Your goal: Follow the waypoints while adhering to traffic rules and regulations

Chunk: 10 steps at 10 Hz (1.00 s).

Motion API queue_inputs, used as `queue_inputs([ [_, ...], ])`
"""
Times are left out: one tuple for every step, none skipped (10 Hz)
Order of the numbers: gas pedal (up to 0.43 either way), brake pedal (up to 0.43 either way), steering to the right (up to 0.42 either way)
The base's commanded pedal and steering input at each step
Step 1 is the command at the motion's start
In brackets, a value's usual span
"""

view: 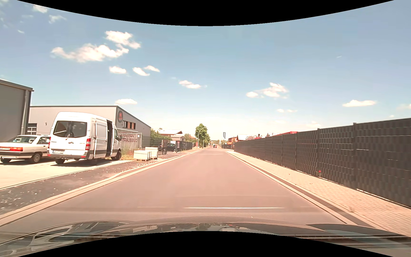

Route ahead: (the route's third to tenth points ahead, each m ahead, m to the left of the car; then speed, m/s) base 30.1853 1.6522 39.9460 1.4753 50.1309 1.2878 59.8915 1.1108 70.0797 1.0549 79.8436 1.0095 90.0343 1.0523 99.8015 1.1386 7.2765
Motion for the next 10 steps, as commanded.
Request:
queue_inputs([
  [0.197, 0.000, -0.010],
  [0.197, 0.000, -0.003],
  [0.197, 0.000, 0.009],
  [0.197, 0.000, 0.016],
  [0.197, 0.000, 0.017],
  [0.197, 0.000, 0.016],
  [0.197, 0.000, 0.016],
  [0.189, 0.000, 0.016],
  [0.189, 0.000, 0.015],
  [0.189, 0.000, 0.014],
])
